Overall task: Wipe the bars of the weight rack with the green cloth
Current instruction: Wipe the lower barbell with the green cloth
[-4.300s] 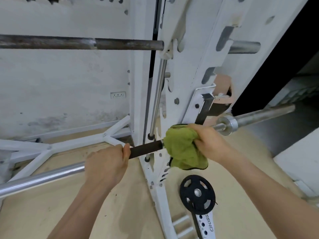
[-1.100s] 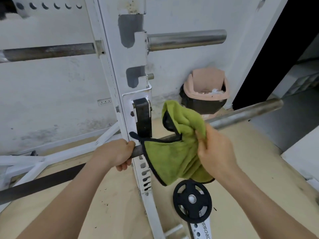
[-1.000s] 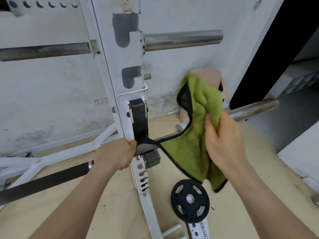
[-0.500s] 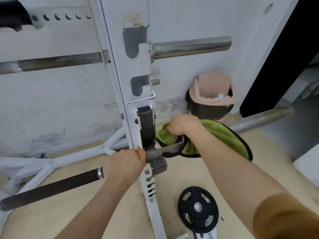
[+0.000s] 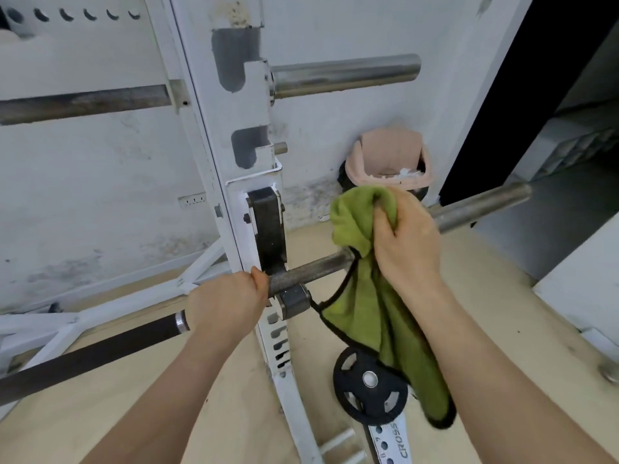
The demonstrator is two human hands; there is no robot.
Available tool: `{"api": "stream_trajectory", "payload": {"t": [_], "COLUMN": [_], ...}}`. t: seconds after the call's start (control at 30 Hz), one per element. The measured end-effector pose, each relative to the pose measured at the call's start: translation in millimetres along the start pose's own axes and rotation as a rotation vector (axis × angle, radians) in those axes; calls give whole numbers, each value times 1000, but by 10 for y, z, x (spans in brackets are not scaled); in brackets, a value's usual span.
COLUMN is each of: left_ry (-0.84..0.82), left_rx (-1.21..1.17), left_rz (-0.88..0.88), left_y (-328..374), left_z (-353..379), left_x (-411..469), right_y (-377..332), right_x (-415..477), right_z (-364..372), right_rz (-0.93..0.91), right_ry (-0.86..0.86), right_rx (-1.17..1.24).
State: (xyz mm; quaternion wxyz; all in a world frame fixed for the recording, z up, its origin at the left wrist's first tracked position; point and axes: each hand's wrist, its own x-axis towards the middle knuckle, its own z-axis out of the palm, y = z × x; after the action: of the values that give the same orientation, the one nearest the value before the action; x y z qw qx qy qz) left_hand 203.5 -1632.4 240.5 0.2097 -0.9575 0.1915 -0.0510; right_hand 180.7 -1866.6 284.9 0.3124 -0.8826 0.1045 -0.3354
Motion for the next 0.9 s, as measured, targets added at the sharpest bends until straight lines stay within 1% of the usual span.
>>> {"api": "stream_trajectory", "payload": {"t": [0.03,0.07,0.1,0.13,0.2,0.23,0.3,0.33,0.37,0.4,0.43,0.5,0.57,0.6,0.63,0.67,0.7,0.73,0.77,0.83,0.9], "left_ry": [-24,-7,29,48,67,78,102,98,74,63,53,42,29,31,78,127,172,229,296,418,448], "left_rx": [-2,8,4,-16,-52,-70,-62,-82,-120,-139,-160,-216,-325,-360,-354,-348,-391,-450,-503,-618,-701], "left_rz": [-5,-13,5,27,66,63,57,55,54,52,40,-15,-101,-120,-96,-77,-77,-68,-33,46,184], "left_y": [-21,-43,-56,-54,-20,-19,-37,-37,-39,-44,-33,-29,-47,-45,-27,-14,-21,-35,-58,-78,42], "left_z": [-10,-26,-25,1,60,57,66,59,48,45,28,-1,-50,-77,-75,-73,-56,-15,61,139,44], "left_x": [-18,-29,-27,-16,11,24,47,40,24,18,10,5,-4,-13,-28,-44,-49,-34,-7,-19,-106], "right_y": [-15,18,86,156,355,433,560,573,527,435,335,134,-21,-32,-9,50,121,195,267,372,528], "right_x": [63,48,-44,-189,-556,-736,-1007,-1083,-1092,-1021,-889,-533,-199,-84,-14,-16,-76,-137,-171,-156,-56], "right_z": [141,302,424,467,358,240,9,-78,-158,-225,-269,-282,-163,-50,87,235,361,442,467,396,278], "right_rz": [-49,-77,-89,-90,-63,-19,159,243,290,286,246,149,52,17,-6,-24,-21,-15,-33,-59,15], "right_ry": [-106,-211,-282,-299,-275,-259,-265,-232,-149,-57,17,98,100,50,-48,-169,-281,-338,-336,-284,-239], "right_rx": [-75,-193,-301,-352,-281,-237,-142,-35,76,129,129,103,116,125,69,-58,-201,-297,-300,-167,-65]}}
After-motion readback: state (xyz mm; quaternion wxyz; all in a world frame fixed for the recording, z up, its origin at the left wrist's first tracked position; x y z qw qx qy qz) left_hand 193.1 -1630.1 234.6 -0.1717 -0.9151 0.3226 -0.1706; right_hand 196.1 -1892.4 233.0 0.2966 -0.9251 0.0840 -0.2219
